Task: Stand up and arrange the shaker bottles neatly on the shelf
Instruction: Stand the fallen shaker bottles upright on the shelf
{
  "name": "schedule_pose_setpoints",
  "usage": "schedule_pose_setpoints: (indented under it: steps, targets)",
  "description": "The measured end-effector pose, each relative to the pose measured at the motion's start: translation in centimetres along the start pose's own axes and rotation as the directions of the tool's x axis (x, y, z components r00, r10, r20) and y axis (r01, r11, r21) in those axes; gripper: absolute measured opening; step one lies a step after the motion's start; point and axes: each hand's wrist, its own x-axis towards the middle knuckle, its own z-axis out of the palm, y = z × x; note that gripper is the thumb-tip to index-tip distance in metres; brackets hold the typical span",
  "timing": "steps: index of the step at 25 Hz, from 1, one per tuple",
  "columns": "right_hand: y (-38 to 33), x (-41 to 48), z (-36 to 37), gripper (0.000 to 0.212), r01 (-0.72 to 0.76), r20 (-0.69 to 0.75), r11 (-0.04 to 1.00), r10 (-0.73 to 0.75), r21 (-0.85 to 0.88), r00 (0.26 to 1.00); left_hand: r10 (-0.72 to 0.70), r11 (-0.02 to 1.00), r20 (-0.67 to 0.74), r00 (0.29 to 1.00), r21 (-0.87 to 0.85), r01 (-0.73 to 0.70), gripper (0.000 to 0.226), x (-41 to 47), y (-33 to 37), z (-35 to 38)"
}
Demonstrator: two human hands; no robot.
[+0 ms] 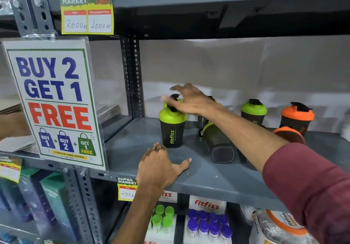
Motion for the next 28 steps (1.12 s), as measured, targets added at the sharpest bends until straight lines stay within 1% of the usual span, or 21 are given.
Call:
schedule_pose_setpoints:
  steps: [1, 2, 3, 4, 6, 7, 8, 9, 11, 13, 15, 16, 19, 20, 23, 26, 28]
  targets:
    - [0.8, -0.7, -0.7, 0.089, -0.032, -0.088, 0.998, 0.036, 0.056, 0.995, -0.003, 1.0, -0.007, 1.0, -0.007, 0.003, 0.089, -0.1, 0.2, -0.2]
    - [1.8, -1.4, -1.5, 0.089, -0.064, -0.152, 0.997, 0.069, 0.038, 0.986, -0.008, 1.0, -0.016, 1.0, -0.009, 0.008, 0.083, -0.2, 0.3, -0.3]
    - [2.9, -2.1, -2.0, 0.09, -0.114, -0.163, 0.992, 0.103, -0.058, 0.981, -0.017, 1.0, -0.02, 1.0, -0.004, 0.017, 0.078, -0.4, 0.5, -0.4]
    - [3.9, -2.9, -2.2, 0.092, -0.173, -0.125, 0.967, 0.151, -0.187, 0.981, -0.025, 1.0, -0.018, 1.0, 0.007, 0.025, 0.074, -0.5, 0.6, -0.5]
    - [5.2, -4.3, -1.4, 0.098, -0.254, 0.036, 0.874, 0.295, -0.415, 0.955, -0.051, 0.999, -0.003, 0.999, 0.016, 0.051, 0.064, -0.9, 1.2, -0.5]
    - [5.9, -4.9, -0.9, 0.102, -0.275, 0.112, 0.831, 0.37, -0.484, 0.922, -0.049, 0.999, 0.009, 0.999, 0.001, 0.049, 0.06, -1.0, 1.8, -0.3]
    - [6.0, -5.2, -0.2, 0.104, -0.271, 0.191, 0.812, 0.418, -0.517, 0.888, -0.044, 0.999, 0.028, 0.999, -0.025, 0.045, 0.057, -1.2, 2.3, -0.1]
    - [5.8, -5.3, 0.4, 0.102, -0.26, 0.253, 0.818, 0.434, -0.514, 0.865, -0.032, 0.998, 0.044, 0.998, -0.054, 0.034, 0.056, -1.5, 2.7, 0.1]
    - [6.1, -5.3, 0.9, 0.09, -0.268, 0.277, 0.855, 0.415, -0.444, 0.867, 0.024, 0.996, 0.044, 0.999, -0.085, -0.02, 0.058, -1.7, 3.5, 0.4]
    - [6.4, -5.1, 1.0, 0.074, -0.276, 0.236, 0.896, 0.369, -0.347, 0.899, 0.041, 0.994, 0.03, 0.999, -0.106, -0.038, 0.057, -1.7, 3.3, 0.4]
    - [6.9, -5.0, 1.2, 0.062, -0.274, 0.161, 0.941, 0.307, -0.199, 0.938, 0.056, 0.992, 0.024, 0.998, -0.115, -0.052, 0.056, -1.7, 3.1, 0.3]
    - [7.1, -5.1, 1.2, 0.062, -0.259, 0.114, 0.956, 0.275, -0.134, 0.955, 0.058, 0.992, 0.018, 0.998, -0.113, -0.055, 0.057, -1.7, 3.0, 0.3]
    - [7.5, -5.7, 1.1, 0.078, -0.193, -0.033, 0.98, 0.191, -0.055, 0.981, 0.062, 0.99, 0.009, 0.998, -0.124, -0.061, 0.058, -1.9, 3.2, 0.3]
    - [7.5, -6.1, 1.1, 0.079, -0.161, -0.075, 0.987, 0.159, -0.021, 0.984, 0.067, 0.99, 0.01, 0.998, -0.123, -0.066, 0.057, -2.0, 3.3, 0.2]
    - [8.0, -7.4, 1.3, 0.07, -0.069, -0.176, 0.994, 0.083, 0.082, 0.981, 0.065, 0.992, 0.01, 0.998, -0.11, -0.063, 0.055, -2.1, 3.4, 0.0]
    - [8.6, -8.7, 1.6, 0.068, -0.034, -0.214, 0.985, 0.071, 0.17, 0.974, 0.056, 0.995, -0.002, 0.998, -0.086, -0.056, 0.053, -2.3, 3.6, -0.1]
    - [8.9, -9.3, 1.3, 0.068, -0.057, -0.188, 0.975, 0.099, 0.214, 0.977, 0.053, 0.995, -0.01, 0.999, -0.083, -0.054, 0.054, -2.4, 3.6, -0.1]
